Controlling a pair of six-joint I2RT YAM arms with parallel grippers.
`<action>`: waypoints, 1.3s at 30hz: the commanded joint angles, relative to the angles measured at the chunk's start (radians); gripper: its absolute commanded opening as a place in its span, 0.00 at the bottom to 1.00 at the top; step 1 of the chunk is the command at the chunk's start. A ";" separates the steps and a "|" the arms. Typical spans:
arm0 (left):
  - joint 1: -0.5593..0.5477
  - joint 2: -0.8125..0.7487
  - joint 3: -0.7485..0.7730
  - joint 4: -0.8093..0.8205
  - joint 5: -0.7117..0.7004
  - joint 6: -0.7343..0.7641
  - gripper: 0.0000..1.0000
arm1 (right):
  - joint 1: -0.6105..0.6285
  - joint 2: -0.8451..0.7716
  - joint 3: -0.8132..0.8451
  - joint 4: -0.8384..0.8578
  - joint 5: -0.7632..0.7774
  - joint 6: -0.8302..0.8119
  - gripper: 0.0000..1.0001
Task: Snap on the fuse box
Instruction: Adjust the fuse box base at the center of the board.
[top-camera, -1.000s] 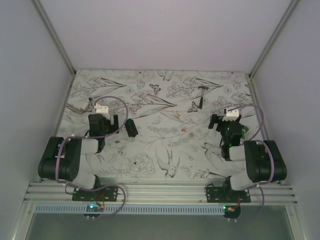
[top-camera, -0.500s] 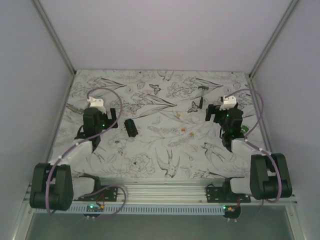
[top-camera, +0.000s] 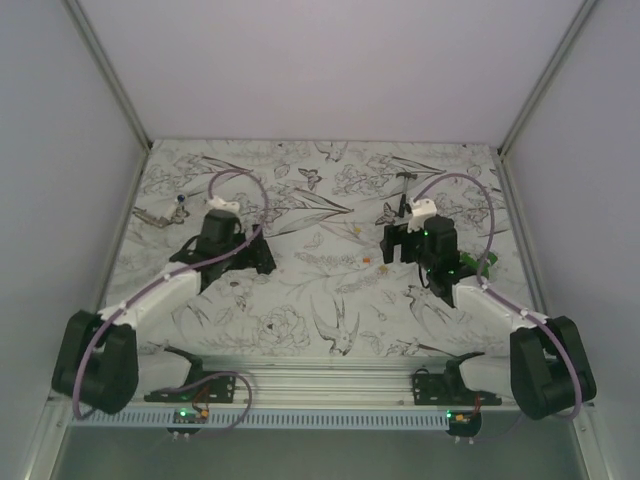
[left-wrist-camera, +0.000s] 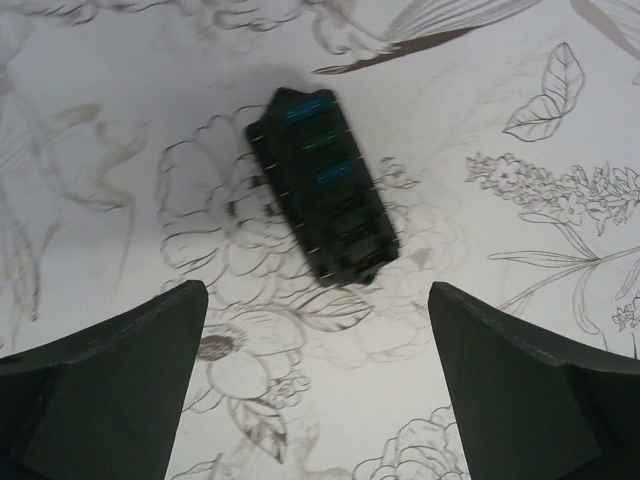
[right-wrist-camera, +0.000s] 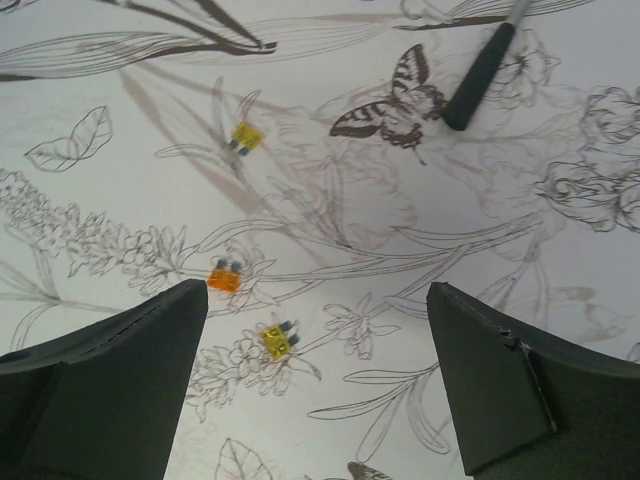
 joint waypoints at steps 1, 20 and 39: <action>-0.125 0.136 0.132 -0.092 -0.174 -0.023 0.96 | 0.045 -0.019 0.012 -0.032 0.002 0.015 0.98; -0.194 0.474 0.345 -0.194 -0.222 -0.073 0.70 | 0.271 -0.084 -0.081 -0.009 0.059 0.103 0.95; -0.434 0.473 0.357 -0.198 -0.144 -0.200 0.75 | 0.288 -0.102 -0.067 0.063 0.042 0.153 0.97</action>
